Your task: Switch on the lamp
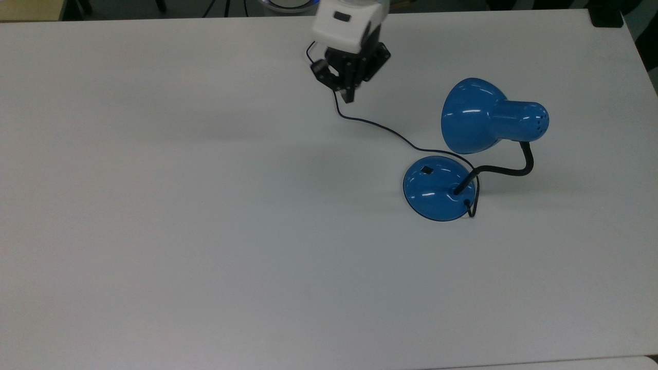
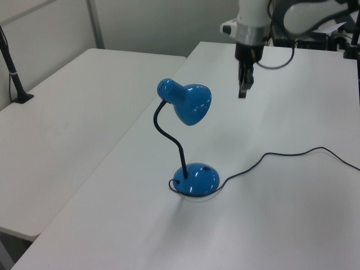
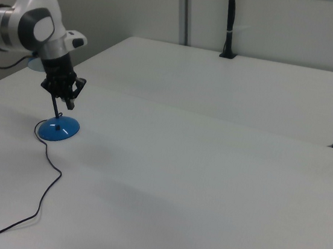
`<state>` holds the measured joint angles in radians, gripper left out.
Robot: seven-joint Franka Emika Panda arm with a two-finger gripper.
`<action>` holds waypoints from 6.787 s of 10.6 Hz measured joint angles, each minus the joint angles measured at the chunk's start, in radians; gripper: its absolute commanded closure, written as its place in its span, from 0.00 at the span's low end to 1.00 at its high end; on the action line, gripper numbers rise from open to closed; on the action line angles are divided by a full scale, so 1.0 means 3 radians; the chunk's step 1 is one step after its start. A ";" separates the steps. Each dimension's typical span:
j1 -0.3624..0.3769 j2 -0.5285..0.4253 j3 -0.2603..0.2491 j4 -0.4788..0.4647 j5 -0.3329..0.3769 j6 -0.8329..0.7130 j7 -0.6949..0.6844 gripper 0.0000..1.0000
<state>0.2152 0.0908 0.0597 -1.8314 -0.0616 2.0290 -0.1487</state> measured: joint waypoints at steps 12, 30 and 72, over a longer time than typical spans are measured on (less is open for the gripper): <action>0.0159 0.0760 0.0441 -0.0323 0.0000 0.1750 -0.0060 1.00; -0.0101 0.1039 0.0689 -0.0296 -0.0001 0.2218 -0.0478 1.00; -0.0584 -0.0190 -0.0003 0.0855 -0.0126 -0.1320 0.1257 0.00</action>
<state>0.0399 0.0337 0.0587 -1.5749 -0.0994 1.6329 0.2285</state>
